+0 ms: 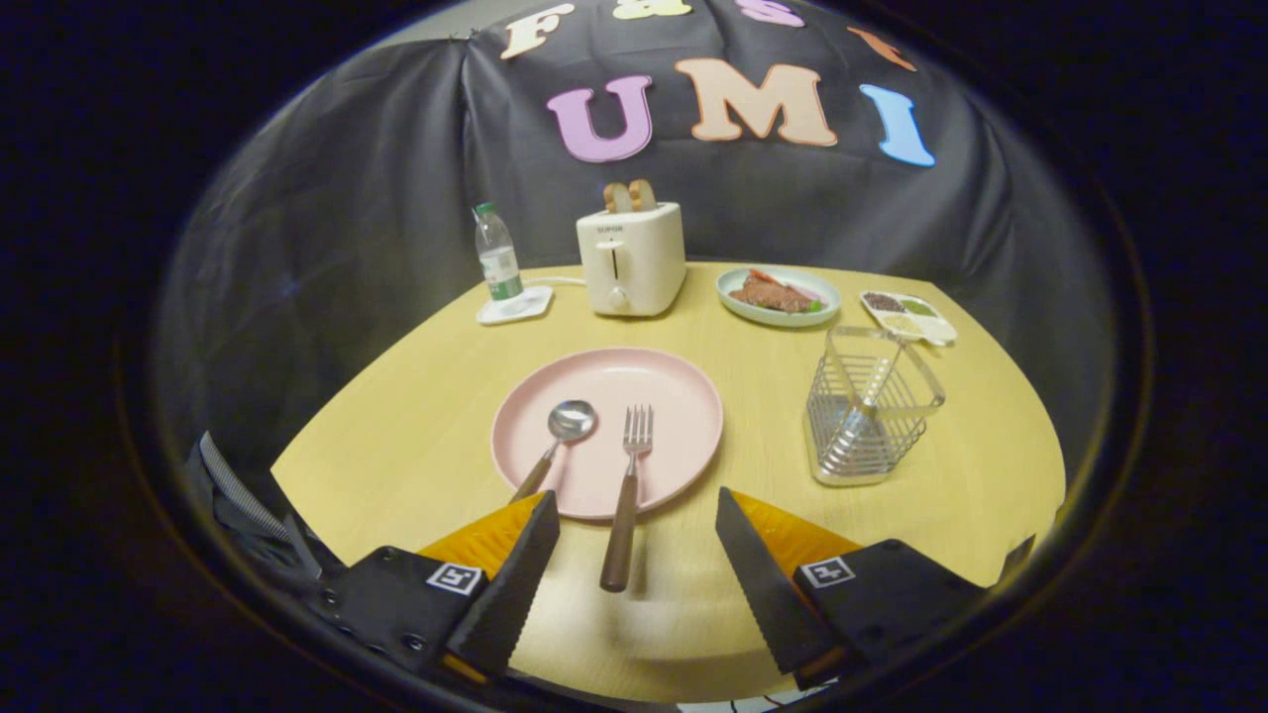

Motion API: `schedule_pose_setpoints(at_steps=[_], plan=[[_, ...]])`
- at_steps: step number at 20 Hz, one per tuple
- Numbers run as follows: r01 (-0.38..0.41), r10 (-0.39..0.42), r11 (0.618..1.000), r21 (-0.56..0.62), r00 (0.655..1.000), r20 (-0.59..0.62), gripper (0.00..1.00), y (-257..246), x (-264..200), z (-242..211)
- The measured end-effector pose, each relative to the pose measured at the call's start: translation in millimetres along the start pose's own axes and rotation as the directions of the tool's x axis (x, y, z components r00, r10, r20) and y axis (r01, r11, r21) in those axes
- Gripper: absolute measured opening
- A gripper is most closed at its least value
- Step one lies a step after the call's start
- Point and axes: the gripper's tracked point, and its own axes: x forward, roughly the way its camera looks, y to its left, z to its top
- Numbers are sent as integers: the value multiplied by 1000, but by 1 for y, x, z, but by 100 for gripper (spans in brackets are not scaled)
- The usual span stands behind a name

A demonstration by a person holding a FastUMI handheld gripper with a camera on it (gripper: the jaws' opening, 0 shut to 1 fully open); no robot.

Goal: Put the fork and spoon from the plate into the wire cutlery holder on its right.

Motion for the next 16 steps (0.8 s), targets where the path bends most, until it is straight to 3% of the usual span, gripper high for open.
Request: schedule_pose_setpoints(at_steps=[1, 16], plan=[[-2, 2, 1000, 9, 1000, -14, 100, 0, 3, -4], [-4, 12, 998, 55, 990, -142, 29, 2, 23, -25]])
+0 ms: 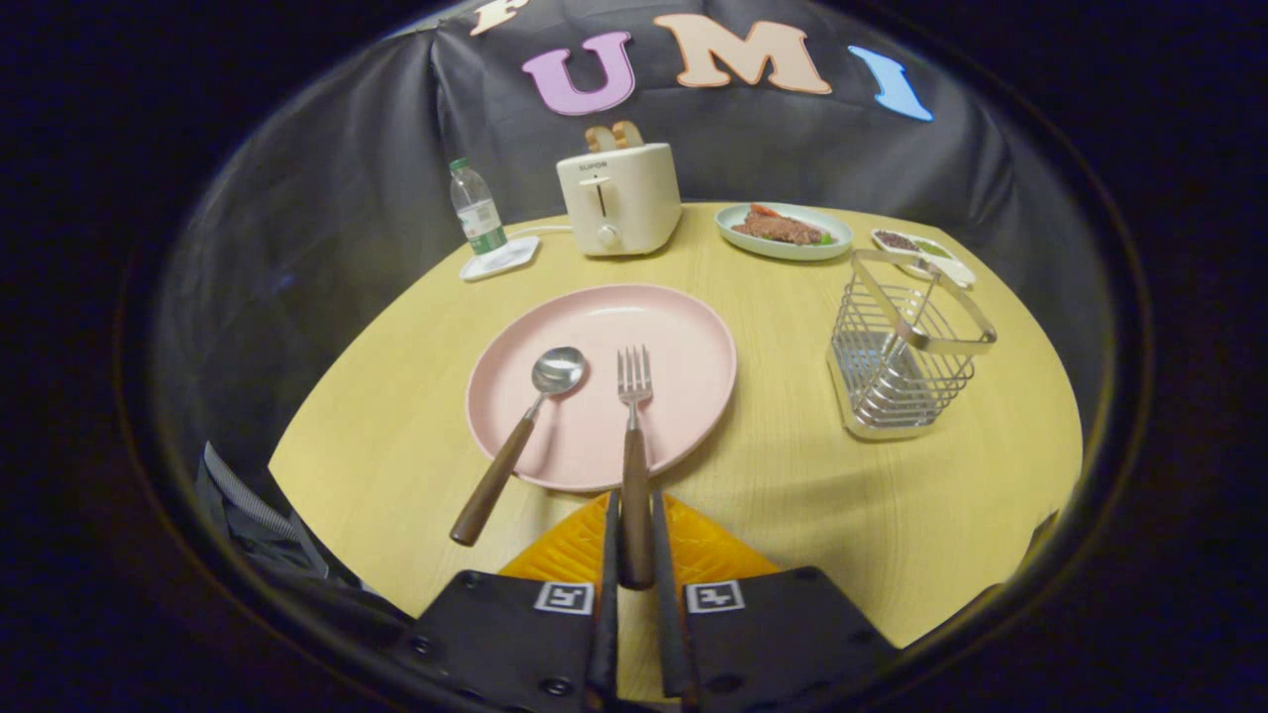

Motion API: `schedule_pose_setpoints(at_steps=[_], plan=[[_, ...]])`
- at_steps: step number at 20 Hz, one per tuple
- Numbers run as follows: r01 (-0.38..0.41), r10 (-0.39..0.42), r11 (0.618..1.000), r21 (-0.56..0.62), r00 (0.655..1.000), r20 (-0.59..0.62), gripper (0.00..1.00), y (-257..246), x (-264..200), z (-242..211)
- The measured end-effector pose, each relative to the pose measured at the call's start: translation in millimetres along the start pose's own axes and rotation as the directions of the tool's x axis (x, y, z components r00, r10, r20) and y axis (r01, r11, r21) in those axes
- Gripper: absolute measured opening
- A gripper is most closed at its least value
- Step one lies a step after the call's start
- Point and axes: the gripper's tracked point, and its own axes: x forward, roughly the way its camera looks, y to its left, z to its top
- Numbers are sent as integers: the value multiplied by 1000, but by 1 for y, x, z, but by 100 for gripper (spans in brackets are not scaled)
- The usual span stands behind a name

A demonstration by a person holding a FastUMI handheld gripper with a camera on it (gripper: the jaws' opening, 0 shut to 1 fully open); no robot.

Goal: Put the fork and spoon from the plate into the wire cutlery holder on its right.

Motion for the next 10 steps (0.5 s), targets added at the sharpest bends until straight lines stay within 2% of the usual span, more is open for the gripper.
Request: schedule_pose_setpoints(at_steps=[3, 6, 10], plan=[[14, -14, 1000, -12, 1000, -4, 13, -1, -2, 1], [29, -29, 999, -25, 1000, 3, 11, -4, -4, 4], [8, -8, 1000, -10, 1000, 8, 5, -1, -13, 14]])
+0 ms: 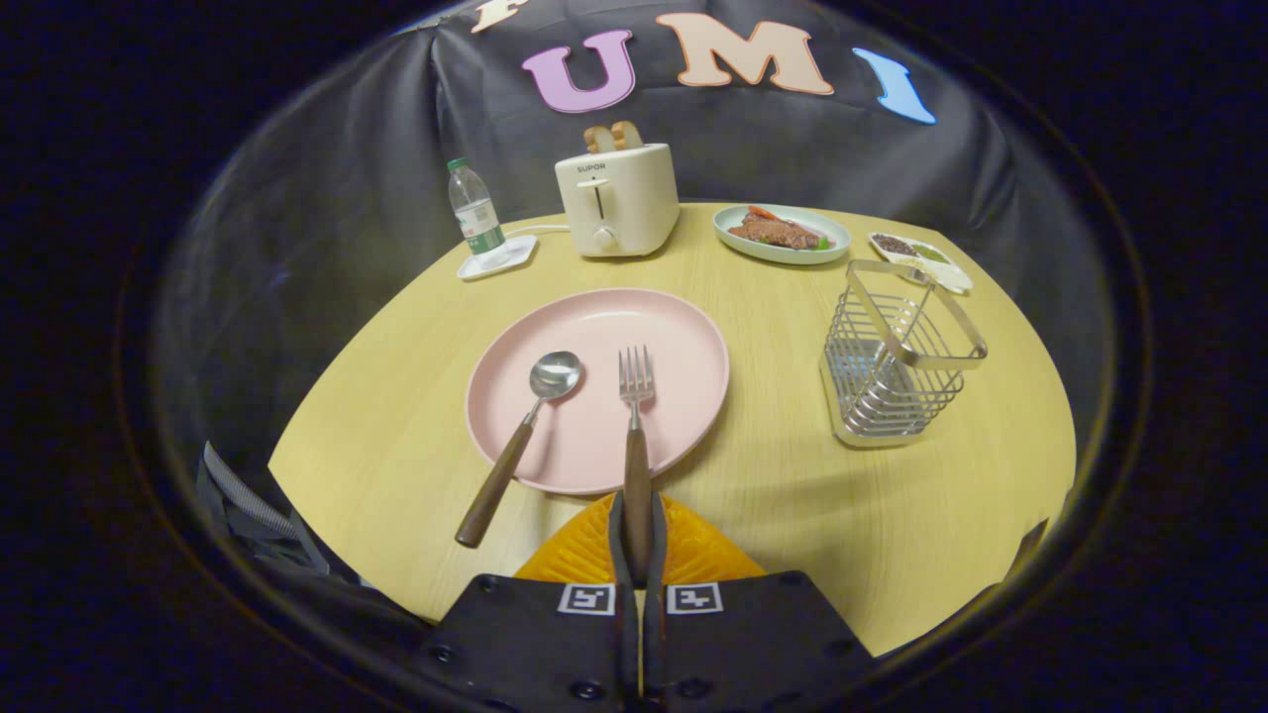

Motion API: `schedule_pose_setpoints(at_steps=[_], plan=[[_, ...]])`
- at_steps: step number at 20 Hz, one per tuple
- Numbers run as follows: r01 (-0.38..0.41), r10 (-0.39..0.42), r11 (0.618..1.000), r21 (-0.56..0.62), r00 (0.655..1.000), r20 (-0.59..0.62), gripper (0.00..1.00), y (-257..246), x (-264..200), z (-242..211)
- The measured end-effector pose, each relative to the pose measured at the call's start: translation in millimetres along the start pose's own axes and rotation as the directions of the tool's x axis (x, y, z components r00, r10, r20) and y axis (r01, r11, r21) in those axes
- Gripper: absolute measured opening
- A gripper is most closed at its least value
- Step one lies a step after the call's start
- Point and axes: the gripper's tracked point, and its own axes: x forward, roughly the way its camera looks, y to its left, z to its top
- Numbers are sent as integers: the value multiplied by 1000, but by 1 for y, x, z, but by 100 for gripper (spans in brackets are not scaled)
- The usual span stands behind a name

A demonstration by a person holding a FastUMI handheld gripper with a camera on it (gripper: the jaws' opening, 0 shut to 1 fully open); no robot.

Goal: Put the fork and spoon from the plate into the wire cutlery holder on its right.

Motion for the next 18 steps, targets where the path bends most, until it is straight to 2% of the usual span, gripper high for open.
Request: schedule_pose_setpoints(at_steps=[8, 13, 18], plan=[[-12, 8, 995, 104, 1000, 30, 5, -25, -54, 45], [46, -58, 980, 195, 997, 53, 5, -73, -94, 81], [131, -133, 977, 168, 991, 1, 5, -127, -116, 89]])
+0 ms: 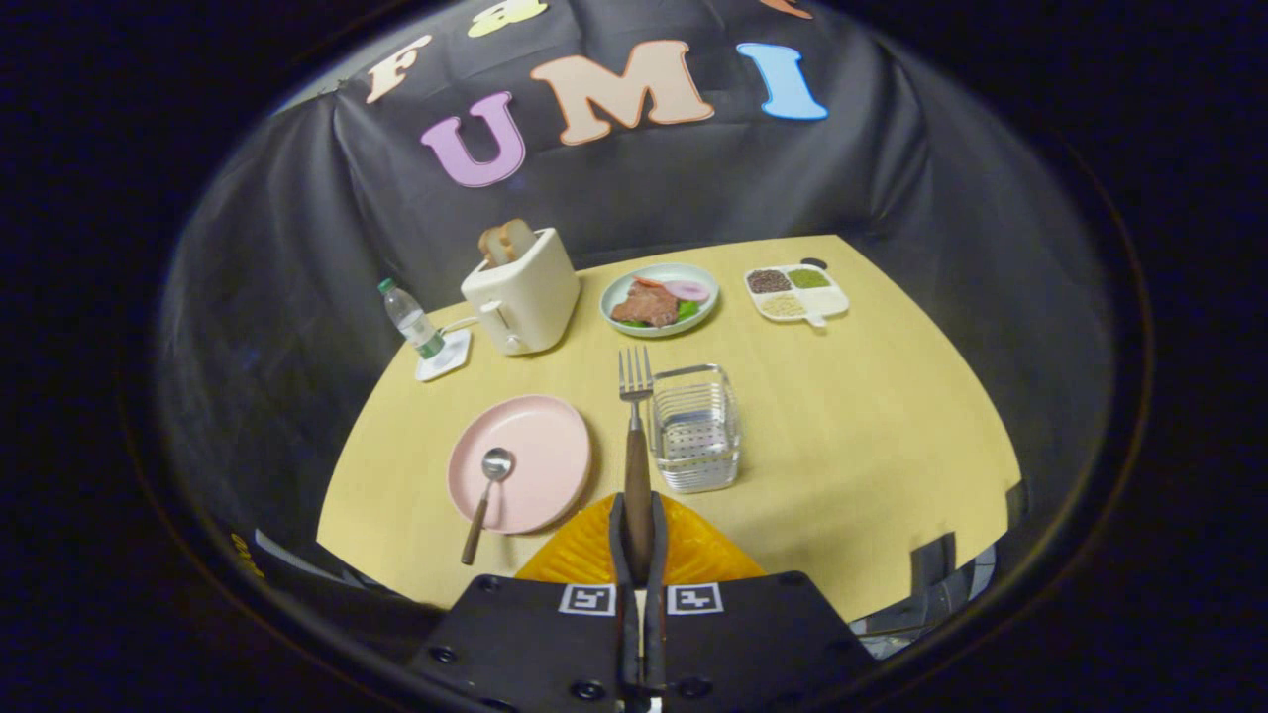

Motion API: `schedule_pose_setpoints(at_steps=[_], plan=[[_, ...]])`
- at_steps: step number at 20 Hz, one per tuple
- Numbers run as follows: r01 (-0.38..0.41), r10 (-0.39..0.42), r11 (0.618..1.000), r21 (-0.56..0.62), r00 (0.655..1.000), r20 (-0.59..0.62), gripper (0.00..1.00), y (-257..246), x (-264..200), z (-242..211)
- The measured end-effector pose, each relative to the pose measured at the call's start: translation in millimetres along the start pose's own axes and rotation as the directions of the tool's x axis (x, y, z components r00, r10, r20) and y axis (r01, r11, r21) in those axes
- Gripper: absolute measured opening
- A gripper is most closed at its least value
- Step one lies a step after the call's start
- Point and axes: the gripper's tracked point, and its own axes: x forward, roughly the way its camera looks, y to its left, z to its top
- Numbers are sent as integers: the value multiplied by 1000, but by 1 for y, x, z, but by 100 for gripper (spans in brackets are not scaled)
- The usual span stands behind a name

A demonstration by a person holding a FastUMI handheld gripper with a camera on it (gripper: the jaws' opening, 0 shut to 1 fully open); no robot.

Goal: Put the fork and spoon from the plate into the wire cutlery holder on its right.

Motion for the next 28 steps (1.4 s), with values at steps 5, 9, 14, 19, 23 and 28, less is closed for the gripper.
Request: schedule_pose_setpoints(at_steps=[5, 9, 14, 19, 23, 28], plan=[[24, -27, 1000, -18, 990, -141, 5, -23, 1, -11], [31, -35, 999, -23, 969, -245, 5, -29, 7, -8], [1, -9, 1000, -22, 931, -364, 6, -19, 15, -14], [32, -50, 998, -53, 917, -395, 6, -26, 23, -14], [43, -62, 998, -56, 909, -412, 6, -25, 30, -14], [59, -86, 995, -79, 915, -395, 11, -26, 40, -8]])
